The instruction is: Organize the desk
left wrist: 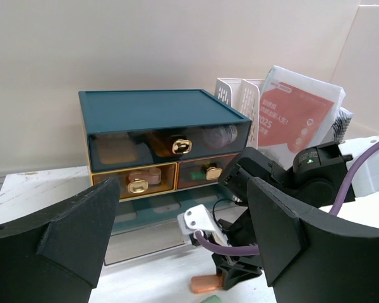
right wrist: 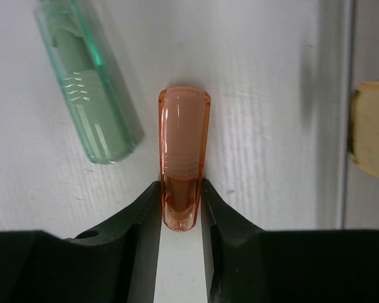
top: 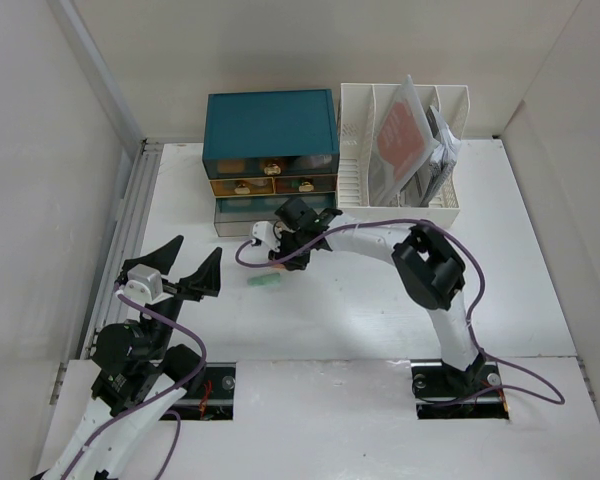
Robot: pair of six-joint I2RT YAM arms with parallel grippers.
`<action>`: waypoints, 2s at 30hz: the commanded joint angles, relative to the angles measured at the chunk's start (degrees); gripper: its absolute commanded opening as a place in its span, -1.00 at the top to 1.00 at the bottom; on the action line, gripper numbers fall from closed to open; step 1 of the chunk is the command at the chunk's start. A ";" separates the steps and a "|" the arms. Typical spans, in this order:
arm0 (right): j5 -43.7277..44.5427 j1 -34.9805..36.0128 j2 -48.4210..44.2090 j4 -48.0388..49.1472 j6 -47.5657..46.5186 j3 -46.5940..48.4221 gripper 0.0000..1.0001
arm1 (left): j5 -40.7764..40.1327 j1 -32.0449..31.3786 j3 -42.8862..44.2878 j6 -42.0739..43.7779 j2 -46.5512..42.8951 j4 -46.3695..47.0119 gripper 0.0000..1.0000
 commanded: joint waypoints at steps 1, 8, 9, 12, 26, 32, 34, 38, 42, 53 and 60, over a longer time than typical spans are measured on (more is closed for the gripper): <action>7.95 0.47 -5.86 4.59 0.16 -0.29 0.53 | 0.56 0.04 0.00 0.79 -2.32 2.97 -0.58; 15.17 0.47 -13.33 11.28 -0.89 -2.93 0.53 | 0.56 0.04 0.00 0.79 -2.32 2.97 -0.58; 15.95 0.47 -14.12 11.80 -1.41 -2.93 0.53 | 0.56 0.04 0.00 0.79 -2.32 2.97 -0.58; 18.14 0.47 -17.02 13.74 -1.95 -4.17 0.53 | 0.56 0.04 0.00 0.79 -1.79 2.97 -0.58; 38.62 0.47 -13.35 18.93 -5.46 -2.41 0.50 | 0.56 0.04 0.00 0.79 -1.79 2.97 -0.58; 40.30 -0.05 -11.68 19.45 -5.99 -1.88 0.36 | 0.56 0.04 0.00 0.79 -1.27 2.97 -0.58; 40.31 -0.06 -10.97 19.46 -5.99 -1.36 0.17 | 0.56 0.04 0.00 0.79 -1.26 2.97 -0.58; 40.92 -0.06 -10.44 19.98 -5.99 -1.35 -0.37 | 0.56 0.04 0.00 0.79 -1.26 2.97 -0.58; 37.16 -0.06 -15.08 19.98 -4.15 -1.88 -0.43 | 0.56 0.04 0.00 0.79 -1.26 2.97 -0.58; -23.33 0.56 -12.04 0.92 -8.63 -1.89 -0.23 | 0.04 0.04 0.00 0.79 -1.26 2.97 -0.60; -19.47 4.94 -5.08 1.26 -6.96 0.05 -0.20 | 0.03 0.04 0.00 0.79 -1.79 2.97 -0.60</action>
